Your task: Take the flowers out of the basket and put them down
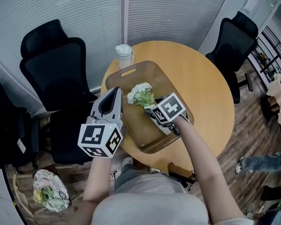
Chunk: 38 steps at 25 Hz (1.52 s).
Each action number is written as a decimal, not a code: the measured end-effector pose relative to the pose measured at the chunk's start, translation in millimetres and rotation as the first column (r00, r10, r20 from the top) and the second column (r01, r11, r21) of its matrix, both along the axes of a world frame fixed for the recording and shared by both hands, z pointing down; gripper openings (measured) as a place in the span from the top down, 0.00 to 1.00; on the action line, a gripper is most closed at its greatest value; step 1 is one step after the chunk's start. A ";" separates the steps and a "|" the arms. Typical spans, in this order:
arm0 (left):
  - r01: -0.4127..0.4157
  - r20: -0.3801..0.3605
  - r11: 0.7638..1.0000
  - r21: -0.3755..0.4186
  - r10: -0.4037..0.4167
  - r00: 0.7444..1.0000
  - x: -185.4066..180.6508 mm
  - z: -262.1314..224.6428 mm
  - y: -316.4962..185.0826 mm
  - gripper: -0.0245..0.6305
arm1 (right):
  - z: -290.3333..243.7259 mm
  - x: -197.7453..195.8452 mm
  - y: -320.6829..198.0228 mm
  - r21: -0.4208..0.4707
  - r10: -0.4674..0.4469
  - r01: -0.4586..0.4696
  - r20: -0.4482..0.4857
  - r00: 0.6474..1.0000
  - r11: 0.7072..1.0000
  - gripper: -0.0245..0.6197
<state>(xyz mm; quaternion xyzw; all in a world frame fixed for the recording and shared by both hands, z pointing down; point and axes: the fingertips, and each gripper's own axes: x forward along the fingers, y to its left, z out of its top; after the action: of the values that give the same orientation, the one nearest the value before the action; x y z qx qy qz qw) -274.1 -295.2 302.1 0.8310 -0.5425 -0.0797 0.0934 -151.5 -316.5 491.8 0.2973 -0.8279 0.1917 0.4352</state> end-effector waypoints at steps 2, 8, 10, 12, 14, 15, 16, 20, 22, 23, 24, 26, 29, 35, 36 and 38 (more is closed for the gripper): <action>0.004 -0.013 1.000 -0.003 -0.004 1.000 -3.2 1.3 -3.5 0.96 | 13.2 5.3 -0.2 -0.037 0.003 -0.005 -0.044 0.999 0.999 0.52; -0.001 -0.060 1.000 -0.006 0.001 0.998 -6.3 4.8 -11.0 0.96 | 50.7 20.6 12.0 -0.158 -0.025 0.002 -0.150 0.988 0.988 0.51; -0.003 -0.072 1.000 -0.006 0.002 0.997 -6.4 5.6 -11.9 0.96 | 61.4 25.6 14.6 -0.179 -0.039 0.004 -0.190 0.981 0.984 0.51; -0.001 -0.075 1.000 -0.005 0.001 0.997 -8.4 6.1 -13.5 0.96 | 71.3 28.5 15.9 -0.198 -0.057 0.011 -0.231 0.971 0.980 0.51; 0.004 -0.078 1.000 -0.005 -0.004 0.997 -11.4 6.8 -15.8 0.96 | 80.3 30.1 17.1 -0.216 -0.073 0.014 -0.266 0.961 0.976 0.51; 0.007 -0.079 1.000 -0.006 -0.008 0.997 -13.0 7.4 -16.8 0.96 | 84.5 30.8 17.9 -0.224 -0.082 0.017 -0.284 0.955 0.974 0.51; 0.011 -0.080 1.000 -0.008 -0.012 0.997 -14.6 8.0 -17.7 0.96 | 88.7 31.5 18.9 -0.231 -0.093 0.022 -0.301 0.949 0.973 0.51; 0.023 -0.082 1.000 -0.021 -0.025 0.996 -20.6 13.0 -20.9 0.96 | 101.9 33.2 19.3 -0.244 -0.119 0.032 -0.350 0.929 0.969 0.51; 0.027 -0.082 0.999 -0.027 -0.029 0.996 -21.8 16.1 -22.9 0.96 | 103.8 33.6 15.6 -0.243 -0.111 0.020 -0.366 0.924 0.970 0.51; 0.028 -0.082 0.999 -0.030 -0.030 0.996 -21.6 17.4 -24.0 0.96 | 104.0 34.0 13.5 -0.242 -0.107 0.014 -0.376 0.920 0.970 0.51; 0.027 -0.082 0.999 -0.031 -0.029 0.996 -20.7 18.3 -24.8 0.96 | 104.3 34.4 11.4 -0.239 -0.107 0.011 -0.389 0.915 0.971 0.51; 0.020 -0.079 0.999 -0.034 -0.023 0.997 -17.5 19.4 -25.6 0.96 | 107.1 35.6 7.3 -0.226 -0.112 0.017 -0.416 0.902 0.974 0.50; 0.010 -0.074 0.999 -0.036 -0.013 0.997 -13.5 19.6 -26.1 0.96 | 112.6 36.4 1.7 -0.199 -0.113 0.027 -0.439 0.891 0.980 0.50; 0.008 -0.067 0.999 -0.041 -0.010 0.998 -10.5 23.0 -25.8 0.96 | 129.3 34.4 20.8 -0.286 -0.115 -0.010 -0.418 0.901 0.958 0.47; 0.009 -0.066 0.999 -0.042 -0.012 0.998 -10.7 23.7 -26.1 0.96 | 130.4 33.8 21.0 -0.291 -0.125 -0.003 -0.421 0.899 0.957 0.47; 0.014 -0.067 0.999 -0.046 -0.017 0.998 -12.1 24.7 -26.2 0.96 | 132.8 33.6 23.6 -0.308 -0.146 0.008 -0.427 0.892 0.951 0.46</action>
<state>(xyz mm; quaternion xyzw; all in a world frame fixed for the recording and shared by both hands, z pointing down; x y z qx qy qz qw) -286.2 -321.4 326.9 0.8213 -0.5472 -0.0958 0.1301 -117.8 -292.9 624.6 0.2308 -0.6792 0.2234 0.6599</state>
